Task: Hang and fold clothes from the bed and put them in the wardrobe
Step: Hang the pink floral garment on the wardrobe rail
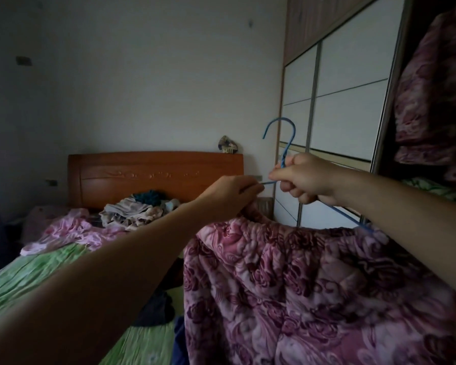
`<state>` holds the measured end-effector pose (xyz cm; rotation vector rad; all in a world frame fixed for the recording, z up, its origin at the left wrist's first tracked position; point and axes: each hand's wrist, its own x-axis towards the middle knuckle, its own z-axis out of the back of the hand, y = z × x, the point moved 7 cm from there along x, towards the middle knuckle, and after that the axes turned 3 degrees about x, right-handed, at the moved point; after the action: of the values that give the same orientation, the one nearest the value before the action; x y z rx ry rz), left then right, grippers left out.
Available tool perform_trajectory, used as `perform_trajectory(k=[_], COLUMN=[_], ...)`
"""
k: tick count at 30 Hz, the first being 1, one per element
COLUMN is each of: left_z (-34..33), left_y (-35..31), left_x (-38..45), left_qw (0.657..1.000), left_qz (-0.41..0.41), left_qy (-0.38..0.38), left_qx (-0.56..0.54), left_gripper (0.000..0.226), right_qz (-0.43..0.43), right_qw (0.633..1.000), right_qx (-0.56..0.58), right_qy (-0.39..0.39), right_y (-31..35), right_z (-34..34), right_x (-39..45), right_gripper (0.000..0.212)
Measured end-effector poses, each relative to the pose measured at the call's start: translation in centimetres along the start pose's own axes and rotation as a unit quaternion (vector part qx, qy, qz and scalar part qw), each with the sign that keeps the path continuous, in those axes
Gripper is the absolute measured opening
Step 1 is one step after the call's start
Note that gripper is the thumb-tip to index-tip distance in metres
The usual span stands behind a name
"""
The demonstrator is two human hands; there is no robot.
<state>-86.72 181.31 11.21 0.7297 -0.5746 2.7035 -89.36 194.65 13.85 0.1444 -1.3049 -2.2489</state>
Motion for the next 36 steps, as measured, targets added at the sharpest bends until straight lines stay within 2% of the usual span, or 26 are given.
perform_trajectory(k=[1, 3, 5, 6, 9, 11, 13, 15, 17, 19, 21, 23, 25, 27, 30, 33, 36], left_z=[0.1, 0.5, 1.1, 1.6, 2.6, 2.7, 2.6, 2.4, 1.7, 0.7, -0.4, -1.8, -3.1, -4.2, -5.0, -4.6, -4.7], left_y=[0.1, 0.3, 0.8, 1.1, 1.5, 1.5, 1.6, 2.3, 3.4, 4.1, 4.2, 3.4, 1.5, -1.6, -5.8, -9.4, -14.2], left_x=[0.1, 0.2, 0.5, 0.7, 1.6, 2.4, 2.9, 3.5, 4.0, 4.3, 4.4, 4.3, 3.9, 3.2, 2.0, 0.5, -0.9], left_qw=[1.000, 0.998, 0.995, 0.993, 0.989, 0.989, 0.990, 0.989, 0.990, 0.989, 0.988, 0.985, 0.978, 0.974, 0.961, 0.929, 0.911], left_qz=[-0.012, -0.033, -0.042, -0.044, -0.063, -0.070, -0.067, -0.049, -0.013, 0.017, 0.049, 0.077, 0.067, 0.023, -0.006, 0.000, -0.022], left_qy=[-0.023, -0.057, -0.095, -0.112, -0.135, -0.128, -0.126, -0.136, -0.141, -0.143, -0.142, -0.138, -0.155, -0.160, -0.139, -0.118, -0.041], left_qx=[0.002, 0.005, 0.007, 0.011, 0.018, 0.014, 0.010, 0.001, -0.009, -0.013, -0.040, -0.076, -0.123, -0.161, -0.239, -0.351, -0.409], left_gripper=[0.025, 0.023, 0.023, 0.024, 0.028, 0.028, 0.026, 0.025, 0.024, 0.023, 0.020, 0.034, 0.042, 0.045, 0.047, 0.052, 0.065], right_qz=[0.025, 0.072, 0.055, 0.027, 0.010, 0.034, 0.055, 0.082, 0.091, 0.073, 0.047, 0.013, -0.020, -0.055, -0.088, -0.112, -0.088], right_qw=[0.999, 0.989, 0.958, 0.944, 0.941, 0.942, 0.955, 0.981, 0.990, 0.983, 0.976, 0.968, 0.961, 0.951, 0.941, 0.944, 0.950], right_qx=[-0.019, -0.133, -0.276, -0.317, -0.328, -0.325, -0.284, -0.173, -0.075, -0.031, -0.040, -0.053, -0.038, -0.019, 0.071, 0.159, 0.176], right_qy=[-0.005, -0.001, 0.057, 0.085, 0.084, 0.073, 0.066, 0.014, -0.083, -0.166, -0.209, -0.244, -0.272, -0.304, -0.318, -0.267, -0.242], right_y=[0.3, 0.3, -1.3, -2.6, -4.3, -4.2, -3.9, -3.5, -3.4, -3.3, -3.1, -2.6, -2.3, -1.8, -0.9, 0.3, 1.6], right_z=[0.5, 1.9, 2.9, 3.4, 5.4, 5.6, 4.9, 4.3, 4.4, 4.5, 4.3, 4.8, 6.0, 7.5, 9.3, 9.6, 11.3], right_x=[-0.2, -1.2, -2.7, -3.6, -5.5, -6.1, -6.5, -6.6, -6.5, -6.6, -6.5, -6.3, -6.1, -6.3, -7.0, -7.5, -8.6], right_gripper=[0.020, 0.044, 0.065, 0.068, 0.063, 0.045, 0.025, 0.010, 0.025, 0.027, 0.024, 0.021, 0.021, 0.028, 0.040, 0.031, 0.028])
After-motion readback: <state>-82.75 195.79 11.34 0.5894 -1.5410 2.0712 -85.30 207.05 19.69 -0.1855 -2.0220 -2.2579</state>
